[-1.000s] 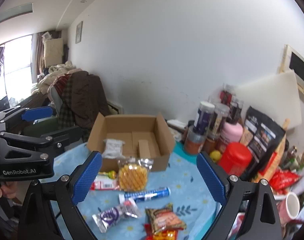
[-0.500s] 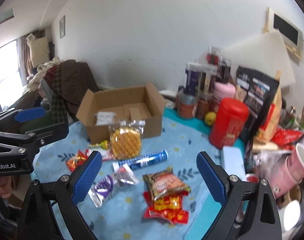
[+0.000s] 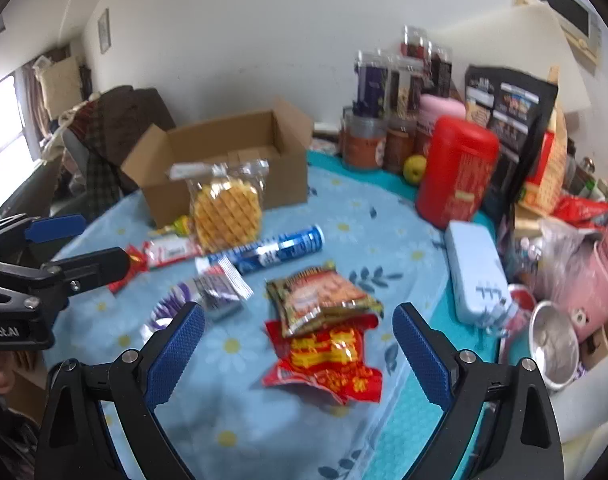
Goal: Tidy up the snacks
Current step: 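Withdraw both tools from the box back toward the snacks on the table, then grasp the purple-silver GOZKI bag with the left tool while the right tool grasps the red-gold bag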
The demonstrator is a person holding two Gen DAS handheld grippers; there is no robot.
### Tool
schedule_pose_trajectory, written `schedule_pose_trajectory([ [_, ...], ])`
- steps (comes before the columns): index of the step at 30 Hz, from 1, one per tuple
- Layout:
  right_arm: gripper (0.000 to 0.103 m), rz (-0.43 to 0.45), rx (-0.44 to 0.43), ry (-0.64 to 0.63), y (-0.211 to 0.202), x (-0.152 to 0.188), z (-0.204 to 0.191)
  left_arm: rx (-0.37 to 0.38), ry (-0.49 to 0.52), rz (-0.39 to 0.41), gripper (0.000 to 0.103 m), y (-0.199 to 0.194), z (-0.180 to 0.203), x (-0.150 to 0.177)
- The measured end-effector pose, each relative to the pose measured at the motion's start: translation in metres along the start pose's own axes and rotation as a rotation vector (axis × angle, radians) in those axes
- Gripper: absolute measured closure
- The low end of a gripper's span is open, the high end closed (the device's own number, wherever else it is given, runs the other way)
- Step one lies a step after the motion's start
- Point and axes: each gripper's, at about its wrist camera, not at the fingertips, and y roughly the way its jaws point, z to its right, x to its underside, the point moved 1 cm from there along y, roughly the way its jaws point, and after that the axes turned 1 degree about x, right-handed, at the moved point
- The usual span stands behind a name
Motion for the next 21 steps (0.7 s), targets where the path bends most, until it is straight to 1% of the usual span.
schedule_pose_trajectory([
  [6,0.007,-0.063,0.012,0.004,0.020,0.013,0.009,0.005,-0.026,-0.064,0.014,0.024,-0.002,0.015],
  [12,0.006,-0.115,0.012,0.004,0.040,0.015,0.014,0.023,-0.054,-0.116,0.014,0.045,-0.006,0.021],
  [14,0.002,-0.149,0.016,-0.002,0.050,0.016,0.015,0.026,-0.058,-0.129,0.014,0.052,-0.007,0.023],
  [21,0.001,-0.215,0.022,-0.030,0.077,0.021,0.015,0.034,-0.065,-0.190,0.014,0.079,-0.009,0.029],
])
